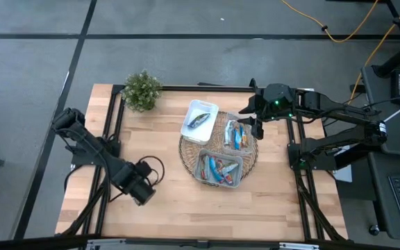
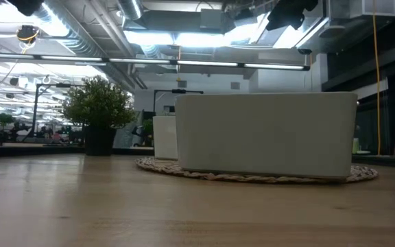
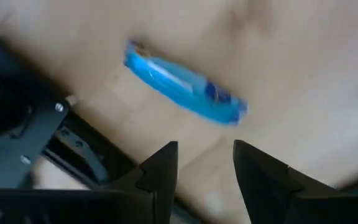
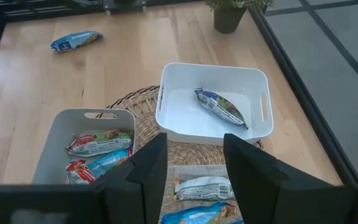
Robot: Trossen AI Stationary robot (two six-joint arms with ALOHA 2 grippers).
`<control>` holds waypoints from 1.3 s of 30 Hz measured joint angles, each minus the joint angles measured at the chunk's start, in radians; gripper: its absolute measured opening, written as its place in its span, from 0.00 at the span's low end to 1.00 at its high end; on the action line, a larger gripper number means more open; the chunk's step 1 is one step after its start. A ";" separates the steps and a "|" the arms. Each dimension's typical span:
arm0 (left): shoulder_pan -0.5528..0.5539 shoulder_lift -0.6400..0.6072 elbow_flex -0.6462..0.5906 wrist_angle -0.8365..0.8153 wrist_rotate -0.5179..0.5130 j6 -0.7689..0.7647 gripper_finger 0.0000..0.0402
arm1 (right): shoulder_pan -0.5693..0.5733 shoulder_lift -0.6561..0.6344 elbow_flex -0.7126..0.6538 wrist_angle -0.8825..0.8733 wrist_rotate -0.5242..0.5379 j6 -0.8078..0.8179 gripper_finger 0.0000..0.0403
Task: Pick and place Granola Bars by type
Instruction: Put the blue granola bar into the white bin
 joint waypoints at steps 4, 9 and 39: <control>-0.005 0.000 -0.001 0.001 -0.134 -0.268 0.38 | 0.000 0.000 0.000 0.000 -0.001 -0.002 0.40; 0.008 0.004 -0.077 0.078 -0.159 -0.424 0.42 | 0.000 0.000 0.000 -0.002 -0.011 -0.005 0.40; -0.031 0.005 -0.458 0.522 -0.098 -0.595 0.32 | 0.000 0.000 0.000 -0.013 -0.028 -0.027 0.40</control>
